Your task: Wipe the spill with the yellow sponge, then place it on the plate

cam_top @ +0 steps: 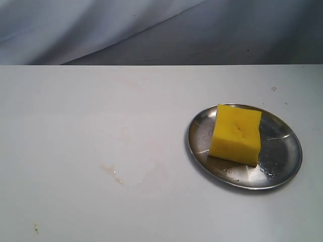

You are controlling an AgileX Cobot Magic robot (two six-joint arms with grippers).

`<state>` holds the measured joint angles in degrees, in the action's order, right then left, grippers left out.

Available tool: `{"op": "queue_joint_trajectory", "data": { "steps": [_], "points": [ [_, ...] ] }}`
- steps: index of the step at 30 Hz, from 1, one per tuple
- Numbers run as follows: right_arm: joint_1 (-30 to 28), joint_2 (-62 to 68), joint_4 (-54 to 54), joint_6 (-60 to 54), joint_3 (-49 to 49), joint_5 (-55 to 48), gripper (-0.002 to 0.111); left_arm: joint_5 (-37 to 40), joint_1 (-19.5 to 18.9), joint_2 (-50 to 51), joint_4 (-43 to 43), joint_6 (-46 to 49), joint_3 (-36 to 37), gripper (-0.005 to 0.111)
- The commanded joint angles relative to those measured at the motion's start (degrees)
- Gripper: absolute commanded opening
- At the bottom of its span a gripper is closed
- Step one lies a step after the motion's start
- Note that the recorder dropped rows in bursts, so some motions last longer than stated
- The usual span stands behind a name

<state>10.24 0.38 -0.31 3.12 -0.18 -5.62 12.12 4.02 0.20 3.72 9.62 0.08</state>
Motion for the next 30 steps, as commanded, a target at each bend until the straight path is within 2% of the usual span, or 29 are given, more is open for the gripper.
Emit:
{"op": "queue_joint_trajectory", "data": {
  "steps": [1, 30],
  "points": [
    [-0.40, -0.38, -0.76, 0.17, 0.18, -0.01, 0.000, -0.34, -0.06, -0.20, 0.23, -0.47, -0.08, 0.000],
    [-0.40, -0.38, -0.04, 0.16, 0.18, -0.01, 0.000, -0.34, -0.06, -0.20, 0.23, -0.47, -0.08, 0.000]
  ]
}}
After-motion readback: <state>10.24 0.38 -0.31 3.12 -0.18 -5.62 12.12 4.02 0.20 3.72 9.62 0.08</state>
